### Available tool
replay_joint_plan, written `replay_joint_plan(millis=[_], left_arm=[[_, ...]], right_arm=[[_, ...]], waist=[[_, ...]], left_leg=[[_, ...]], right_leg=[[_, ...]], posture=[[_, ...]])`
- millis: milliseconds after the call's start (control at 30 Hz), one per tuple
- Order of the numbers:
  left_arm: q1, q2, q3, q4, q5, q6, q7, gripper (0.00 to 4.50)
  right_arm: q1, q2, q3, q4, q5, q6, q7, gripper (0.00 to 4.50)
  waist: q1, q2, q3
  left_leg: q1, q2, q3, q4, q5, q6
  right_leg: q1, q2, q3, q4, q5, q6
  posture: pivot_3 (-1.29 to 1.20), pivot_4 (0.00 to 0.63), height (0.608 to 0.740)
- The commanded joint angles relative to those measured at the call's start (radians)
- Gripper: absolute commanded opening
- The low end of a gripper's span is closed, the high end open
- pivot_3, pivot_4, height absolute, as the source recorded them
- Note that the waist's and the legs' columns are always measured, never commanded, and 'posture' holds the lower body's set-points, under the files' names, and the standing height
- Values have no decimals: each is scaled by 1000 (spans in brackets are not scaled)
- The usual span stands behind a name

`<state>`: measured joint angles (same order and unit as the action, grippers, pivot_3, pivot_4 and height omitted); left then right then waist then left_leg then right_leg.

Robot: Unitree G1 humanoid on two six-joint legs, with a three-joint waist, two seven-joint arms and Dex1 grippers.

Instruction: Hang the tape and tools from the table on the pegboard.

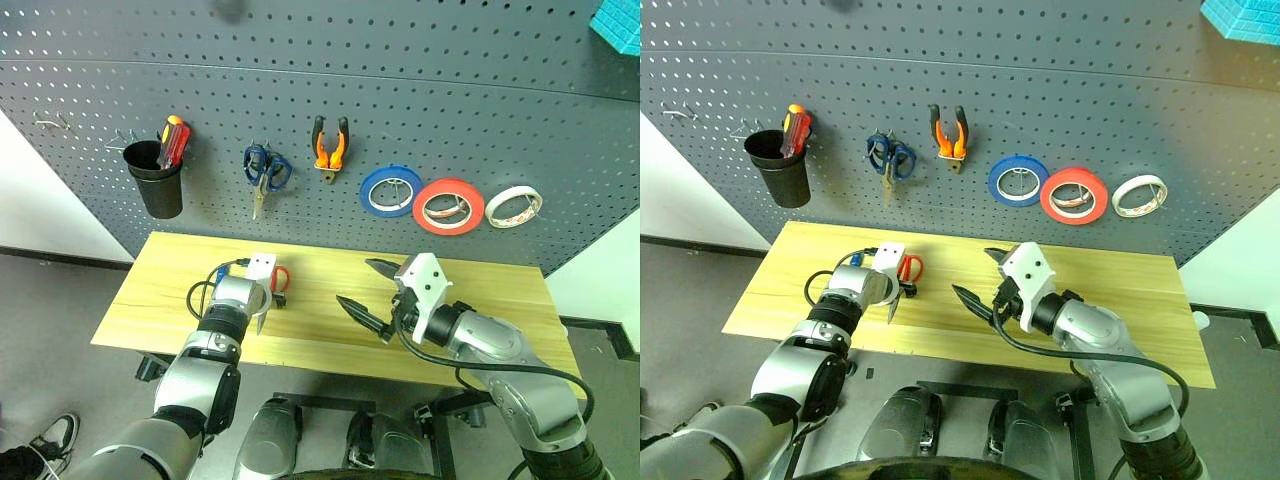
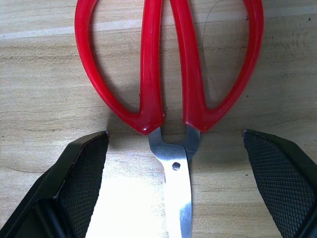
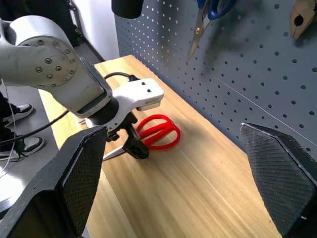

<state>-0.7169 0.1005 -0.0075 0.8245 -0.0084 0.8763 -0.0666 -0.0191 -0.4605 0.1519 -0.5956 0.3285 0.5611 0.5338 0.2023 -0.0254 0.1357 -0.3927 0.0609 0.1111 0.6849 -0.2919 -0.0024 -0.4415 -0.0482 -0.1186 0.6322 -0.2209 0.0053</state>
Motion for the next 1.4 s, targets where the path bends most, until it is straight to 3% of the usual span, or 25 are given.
replay_joint_plan(millis=[33, 300, 400, 700, 733, 1000, 1167, 1400], left_arm=[[26, 4, 3, 46, 16, 2, 25, 4500], [29, 5, 28, 68, 9, -3, 39, 4500], [32, 4, 30, 64, 10, -1, 37, 3919], [32, 11, 40, 60, 7, 1, 39, 1109], [31, 11, 41, 59, 6, 2, 40, 1020], [37, 7, 39, 42, 4, 9, 39, 1021], [82, 5, -8, -66, 21, 4, 12, 1021], [247, 83, -124, -461, 32, 113, -101, 1021]], right_arm=[[-8, 3, -7, -49, 3, -12, -7, 4472], [3, -8, -24, -65, 9, -4, -11, 4472], [4, -7, -21, -65, 7, -4, -12, 4500], [-8, -3, -16, -59, 5, -7, -18, 4500], [-9, -2, -15, -58, 4, -7, -18, 4500], [-11, -1, -11, -55, 0, -9, -22, 4500], [-11, -2, -10, -51, -3, -11, -20, 4500], [-9, -6, -14, -47, -7, -15, -18, 4500]], waist=[[-1, 0, 0], [-3, 1, 0], [-5, 1, 1], [-32, 2, 1], [-32, 2, 2], [-32, 4, 4], [-33, 6, 5], [-42, 6, 11]], left_leg=[[1, 0, 0, 0, 0, 0], [2, 1, 0, -1, 0, 0], [2, 1, 0, -1, 0, 0], [2, 1, 0, -2, 0, -1], [2, 1, -1, -2, 0, -1], [2, 1, -1, -3, 0, -1], [1, 1, -1, -5, -1, -1], [-1, 1, -1, -5, -1, -1]], right_leg=[[1, 0, 0, 0, 0, 0], [1, -1, 0, 0, -1, -1], [1, -1, 0, 0, -1, -1], [1, -1, 0, -1, -1, -1], [1, -1, 0, -1, -1, -1], [1, -1, -1, -2, -3, -3], [0, -1, -1, -3, -3, -3], [-2, -1, -1, -4, -3, -3]], posture=[[280, 151, 718], [274, 159, 718], [276, 159, 718], [281, 158, 718], [281, 158, 718], [280, 160, 718], [282, 160, 718], [280, 153, 718]])
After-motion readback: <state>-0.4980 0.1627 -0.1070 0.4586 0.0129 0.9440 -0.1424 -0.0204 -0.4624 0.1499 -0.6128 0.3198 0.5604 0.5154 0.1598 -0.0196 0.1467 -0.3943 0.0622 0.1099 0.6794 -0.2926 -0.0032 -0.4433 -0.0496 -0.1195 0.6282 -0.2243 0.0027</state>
